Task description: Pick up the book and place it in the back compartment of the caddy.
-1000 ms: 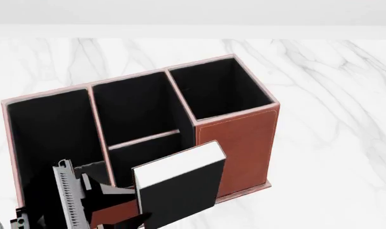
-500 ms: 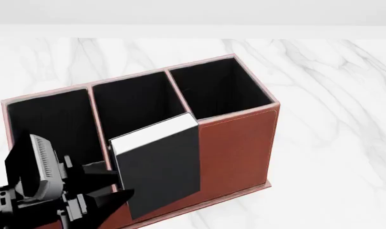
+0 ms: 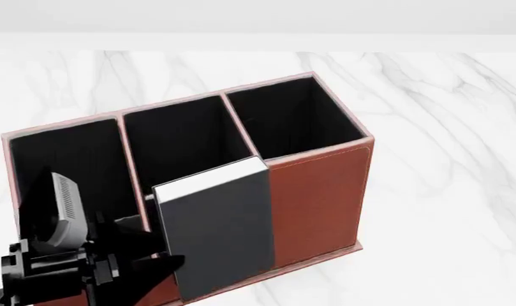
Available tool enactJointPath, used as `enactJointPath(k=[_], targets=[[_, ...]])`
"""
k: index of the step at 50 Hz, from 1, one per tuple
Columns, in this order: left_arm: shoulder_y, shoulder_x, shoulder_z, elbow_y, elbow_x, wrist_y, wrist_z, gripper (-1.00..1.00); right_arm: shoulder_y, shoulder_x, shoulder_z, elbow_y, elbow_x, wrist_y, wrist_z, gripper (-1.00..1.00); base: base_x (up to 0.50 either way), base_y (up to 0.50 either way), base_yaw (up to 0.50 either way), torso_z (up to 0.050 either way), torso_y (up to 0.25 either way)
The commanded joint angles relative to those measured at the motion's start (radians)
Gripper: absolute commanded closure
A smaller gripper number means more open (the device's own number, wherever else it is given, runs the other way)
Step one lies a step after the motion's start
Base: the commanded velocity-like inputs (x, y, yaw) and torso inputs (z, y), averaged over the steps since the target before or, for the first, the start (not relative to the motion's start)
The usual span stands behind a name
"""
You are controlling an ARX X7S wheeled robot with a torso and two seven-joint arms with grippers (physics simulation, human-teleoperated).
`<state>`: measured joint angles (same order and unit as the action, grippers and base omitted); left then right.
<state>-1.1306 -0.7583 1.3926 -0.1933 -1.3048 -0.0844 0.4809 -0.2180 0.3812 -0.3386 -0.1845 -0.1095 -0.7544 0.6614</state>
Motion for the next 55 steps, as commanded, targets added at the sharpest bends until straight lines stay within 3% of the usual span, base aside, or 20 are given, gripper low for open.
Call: enactJointPath(k=[1, 9, 10, 13, 29, 45, 55], targets=[[-0.017, 0.011, -0.049, -0.003, -0.057, -0.015, 0.016, 1.00, 0.001, -0.004, 0.004, -0.009, -0.001, 0.031, 0.007, -1.00, 0.00, 0.00, 0.00, 0.000, 0.000], [-0.016, 0.011, -0.050, -0.003, -0.056, -0.016, 0.016, 1.00, 0.001, -0.003, 0.003, -0.009, -0.001, 0.032, 0.009, -1.00, 0.00, 0.00, 0.00, 0.002, 0.001], [-0.017, 0.013, -0.060, -0.023, -0.088, -0.019, 0.091, 1.00, 0.006, 0.007, -0.008, 0.000, 0.027, -0.002, 0.001, -1.00, 0.00, 0.00, 0.00, 0.000, 0.000], [-0.029, 0.016, -0.059, -0.042, -0.098, -0.034, 0.146, 1.00, 0.005, 0.008, -0.006, 0.003, 0.022, -0.011, 0.004, -1.00, 0.00, 0.00, 0.00, 0.000, 0.000], [-0.047, 0.071, -0.049, -0.175, -0.084, -0.049, 0.256, 1.00, 0.015, 0.009, -0.012, 0.021, 0.015, -0.022, 0.006, -1.00, 0.00, 0.00, 0.00, 0.000, 0.001], [-0.055, 0.034, -0.058, -0.136, -0.049, -0.019, 0.228, 1.00, 0.025, 0.010, -0.019, 0.031, 0.017, -0.019, 0.005, -1.00, 0.00, 0.00, 0.00, 0.000, 0.001], [-0.058, 0.005, -0.058, -0.080, -0.008, -0.004, 0.135, 1.00, 0.024, 0.012, -0.020, 0.027, 0.015, -0.019, 0.009, -1.00, 0.00, 0.00, 0.00, 0.000, 0.001]])
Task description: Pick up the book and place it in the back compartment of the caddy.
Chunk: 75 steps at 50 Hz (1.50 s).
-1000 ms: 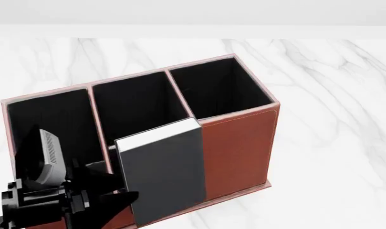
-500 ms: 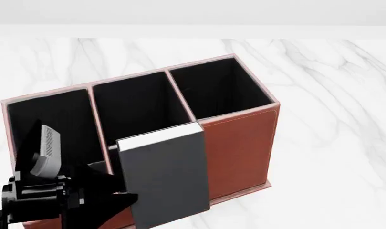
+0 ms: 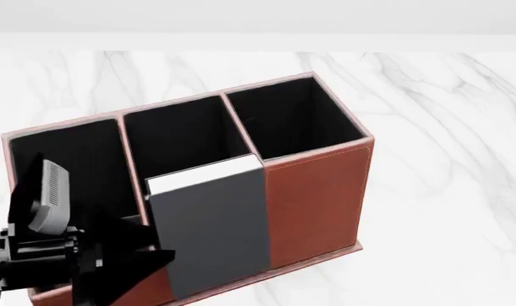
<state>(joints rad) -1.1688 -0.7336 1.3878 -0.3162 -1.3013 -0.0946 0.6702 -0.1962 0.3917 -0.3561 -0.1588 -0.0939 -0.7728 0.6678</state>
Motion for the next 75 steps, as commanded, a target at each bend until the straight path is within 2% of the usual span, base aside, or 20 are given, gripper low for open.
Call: enactJointPath(k=[1, 7, 9, 23, 44, 56, 60, 65, 70, 75], targets=[[-0.027, -0.018, -0.051, 0.042, -0.010, -0.001, -0.050, 1.00, 0.003, 0.002, -0.002, 0.003, 0.000, -0.001, 0.003, -1.00, 0.00, 0.00, 0.00, 0.000, 0.010], [-0.057, -0.001, -0.032, 0.023, 0.023, -0.036, -0.073, 1.00, 0.007, 0.001, -0.005, 0.009, -0.002, -0.003, 0.003, -1.00, 0.00, 0.00, 0.00, 0.002, 0.000], [-0.066, 0.020, -0.034, -0.025, 0.019, -0.041, -0.042, 1.00, 0.006, 0.001, -0.006, 0.010, -0.004, -0.005, 0.004, -1.00, 0.00, 0.00, 0.00, 0.000, 0.000], [-0.084, 0.052, -0.032, -0.118, 0.057, -0.029, -0.036, 1.00, 0.009, 0.004, -0.014, 0.012, 0.000, -0.010, 0.003, -1.00, 0.00, 0.00, 0.00, 0.000, 0.001], [-0.095, 0.124, -0.043, -0.306, 0.096, 0.043, 0.099, 1.00, 0.012, 0.007, -0.019, 0.018, 0.000, -0.014, 0.007, -1.00, 0.00, 0.00, 0.00, 0.000, 0.001], [-0.105, 0.234, -0.058, -0.549, 0.110, 0.099, 0.229, 1.00, 0.015, 0.009, -0.023, 0.020, 0.000, -0.012, 0.009, -1.00, 0.00, 0.00, 0.00, 0.000, 0.002], [-0.108, 0.297, -0.067, -0.685, 0.109, 0.120, 0.294, 1.00, 0.015, 0.009, -0.023, 0.022, 0.000, -0.014, 0.010, -1.00, 0.00, 0.00, 0.00, 0.000, 0.000], [-0.131, 0.437, -0.087, -0.985, 0.107, 0.159, 0.440, 1.00, 0.013, 0.009, -0.023, 0.020, -0.003, -0.014, 0.012, -1.00, 0.00, 0.00, 0.00, 0.000, 0.002], [-0.122, 0.444, -0.138, -0.992, 0.143, 0.136, 0.440, 1.00, 0.016, 0.009, -0.026, 0.023, -0.003, -0.013, 0.013, -1.00, 0.00, 0.00, 0.00, 0.000, 0.002], [-0.110, 0.455, -0.239, -0.992, 0.239, 0.105, 0.446, 1.00, 0.014, 0.011, -0.025, 0.020, -0.003, -0.014, 0.014, -1.00, 0.00, 0.00, 0.00, 0.002, 0.000]])
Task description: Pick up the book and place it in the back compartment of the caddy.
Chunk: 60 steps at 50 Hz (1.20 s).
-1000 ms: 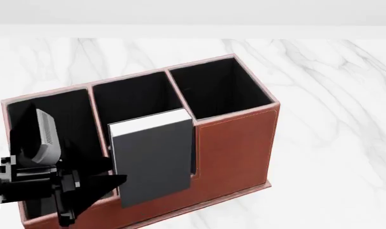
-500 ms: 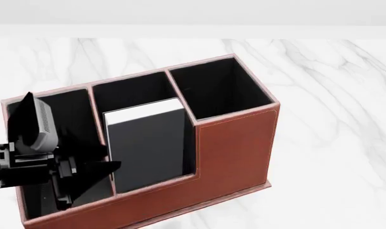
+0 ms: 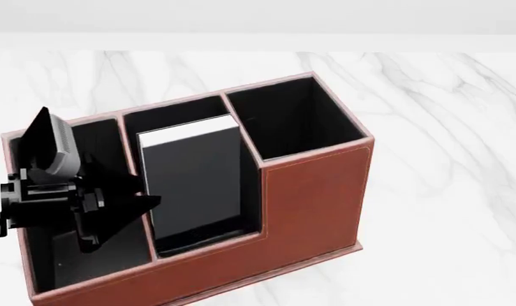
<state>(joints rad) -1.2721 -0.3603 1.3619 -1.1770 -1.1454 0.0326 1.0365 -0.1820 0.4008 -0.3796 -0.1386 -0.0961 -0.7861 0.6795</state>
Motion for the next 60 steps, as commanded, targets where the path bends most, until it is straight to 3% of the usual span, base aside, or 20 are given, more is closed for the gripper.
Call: enactJointPath(k=[1, 20, 28, 40, 60], targets=[[-0.006, 0.084, -0.239, -0.132, 0.108, -0.029, 0.082, 1.00, 0.001, 0.001, -0.003, 0.003, -0.002, -0.002, 0.003, -1.00, 0.00, 0.00, 0.00, 0.000, 0.000], [0.034, 0.150, -0.931, -0.132, 0.802, -0.122, 0.105, 1.00, 0.002, 0.006, -0.006, 0.000, 0.002, -0.002, 0.006, -1.00, 0.00, 0.00, 0.00, 0.000, 0.002], [0.042, 0.168, -1.128, -0.132, 0.990, -0.113, 0.107, 1.00, 0.003, 0.008, -0.008, 0.001, 0.003, -0.001, 0.007, -1.00, 0.00, 0.00, 0.00, 0.000, 0.001], [0.051, 0.175, -1.251, -0.132, 1.107, -0.116, 0.088, 1.00, 0.006, 0.008, -0.012, 0.005, 0.001, -0.002, 0.008, -1.00, 0.00, 0.00, 0.00, 0.001, 0.002], [0.047, 0.179, -1.247, -0.132, 1.146, -0.158, 0.096, 1.00, 0.005, 0.009, -0.015, 0.004, -0.005, -0.001, 0.014, -1.00, 0.00, 0.00, 0.00, 0.000, 0.001]])
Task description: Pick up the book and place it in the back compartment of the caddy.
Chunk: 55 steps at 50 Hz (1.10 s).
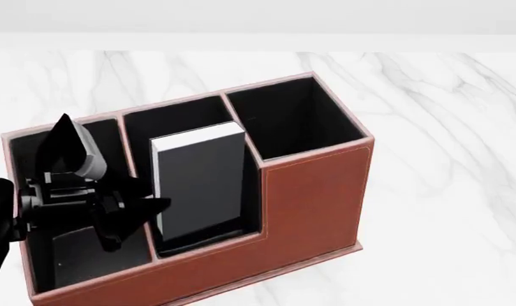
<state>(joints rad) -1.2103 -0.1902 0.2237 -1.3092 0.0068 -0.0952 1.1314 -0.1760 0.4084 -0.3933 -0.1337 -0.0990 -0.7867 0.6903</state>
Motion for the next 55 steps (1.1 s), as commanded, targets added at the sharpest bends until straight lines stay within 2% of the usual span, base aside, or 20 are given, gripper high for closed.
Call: enactJointPath(k=[1, 55], targets=[[-0.014, 0.010, -0.106, 0.000, -0.005, -0.032, 0.001, 1.00, 0.000, 0.003, -0.002, 0.000, 0.001, -0.001, 0.003, -1.00, 0.00, 0.00, 0.00, 0.000, 0.000], [0.002, 0.027, -0.087, 0.000, -0.006, -0.158, -0.103, 1.00, 0.006, 0.011, -0.012, 0.003, 0.001, -0.003, 0.011, -1.00, 0.00, 0.00, 0.00, 0.000, 0.001]])
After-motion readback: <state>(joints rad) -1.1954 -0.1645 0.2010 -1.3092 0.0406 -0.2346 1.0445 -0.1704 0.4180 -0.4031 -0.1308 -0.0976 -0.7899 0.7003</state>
